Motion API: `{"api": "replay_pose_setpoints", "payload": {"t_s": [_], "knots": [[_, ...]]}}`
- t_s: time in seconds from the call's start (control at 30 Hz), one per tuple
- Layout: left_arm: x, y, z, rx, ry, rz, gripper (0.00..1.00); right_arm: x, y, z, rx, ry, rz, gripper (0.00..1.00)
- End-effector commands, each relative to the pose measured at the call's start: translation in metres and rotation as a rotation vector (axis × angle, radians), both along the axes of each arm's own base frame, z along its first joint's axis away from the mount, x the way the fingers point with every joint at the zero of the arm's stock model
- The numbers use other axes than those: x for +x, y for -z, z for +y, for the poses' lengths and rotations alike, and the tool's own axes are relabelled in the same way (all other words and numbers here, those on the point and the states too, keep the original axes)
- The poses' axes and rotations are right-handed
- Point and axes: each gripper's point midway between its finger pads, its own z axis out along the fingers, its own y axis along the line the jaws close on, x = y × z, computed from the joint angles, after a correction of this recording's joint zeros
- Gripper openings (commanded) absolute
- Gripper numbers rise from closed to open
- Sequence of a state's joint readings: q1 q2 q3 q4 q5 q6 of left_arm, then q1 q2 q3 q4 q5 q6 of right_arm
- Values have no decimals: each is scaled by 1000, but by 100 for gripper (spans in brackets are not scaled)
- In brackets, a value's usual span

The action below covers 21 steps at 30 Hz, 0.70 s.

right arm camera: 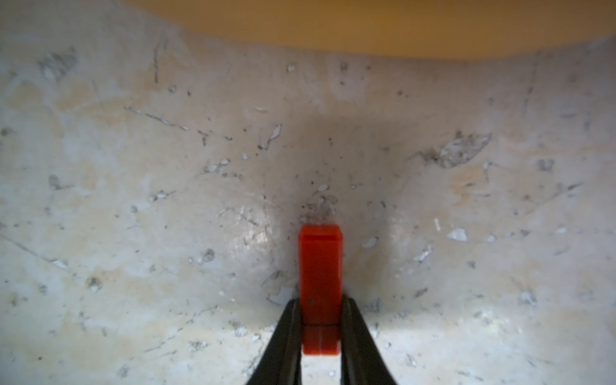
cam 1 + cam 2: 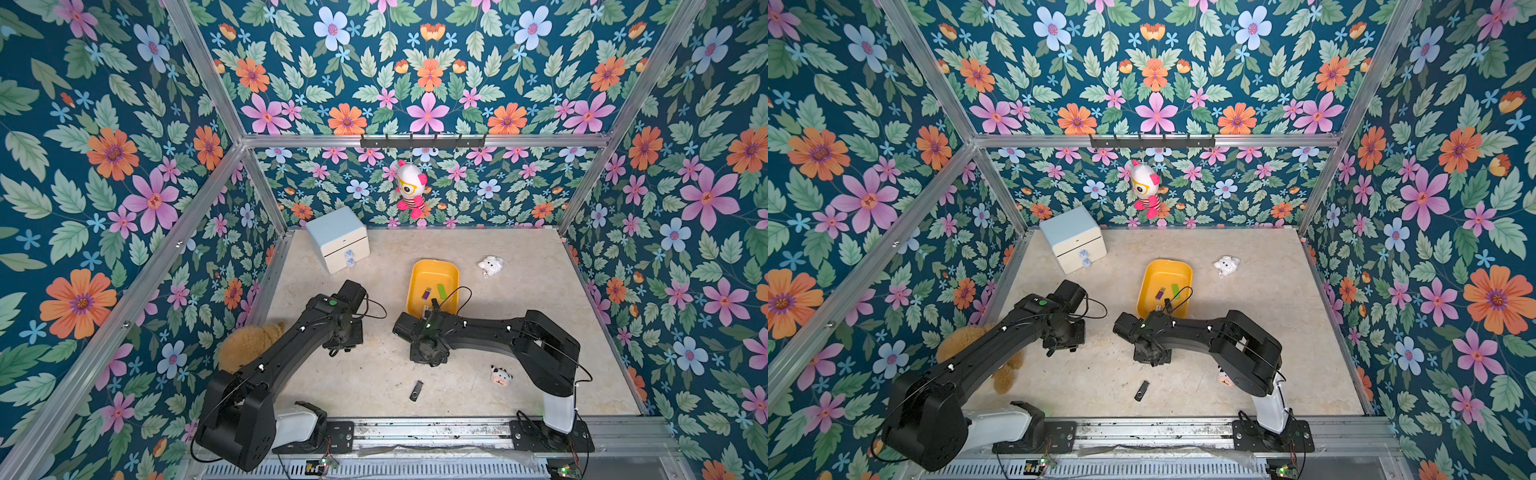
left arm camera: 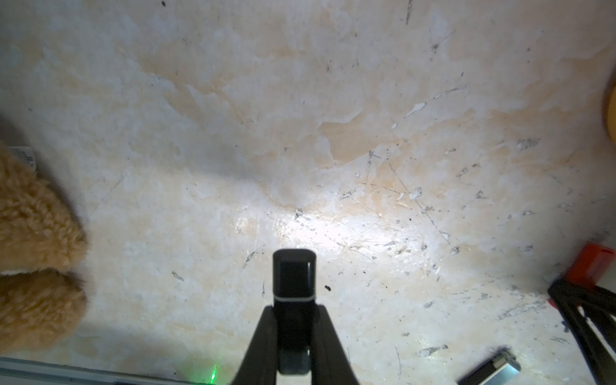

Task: Put the usb flash drive into the storage box
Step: Pick up the USB flash from the center of the board.

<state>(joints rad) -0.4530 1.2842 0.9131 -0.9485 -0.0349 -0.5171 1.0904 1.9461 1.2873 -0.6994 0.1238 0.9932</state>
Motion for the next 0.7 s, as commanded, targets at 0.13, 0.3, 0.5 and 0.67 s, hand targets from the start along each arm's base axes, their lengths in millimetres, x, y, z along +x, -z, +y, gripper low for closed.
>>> {"api": "replay_pose_setpoints", "payload": {"t_s": [0.13, 0.3, 0.5, 0.67], "knots": [[-1, 1, 1, 6, 12, 4, 0, -6, 7, -2, -15, -4, 34, 13], [-1, 1, 2, 8, 12, 2, 0, -5, 7, 0, -12, -16, 36, 7], [0, 0, 0, 3, 12, 0, 0, -4, 4, 3, -6, -29, 32, 0], [1, -1, 1, 7, 14, -2, 0, -3, -6, 7, 1, -48, 7, 0]]}}
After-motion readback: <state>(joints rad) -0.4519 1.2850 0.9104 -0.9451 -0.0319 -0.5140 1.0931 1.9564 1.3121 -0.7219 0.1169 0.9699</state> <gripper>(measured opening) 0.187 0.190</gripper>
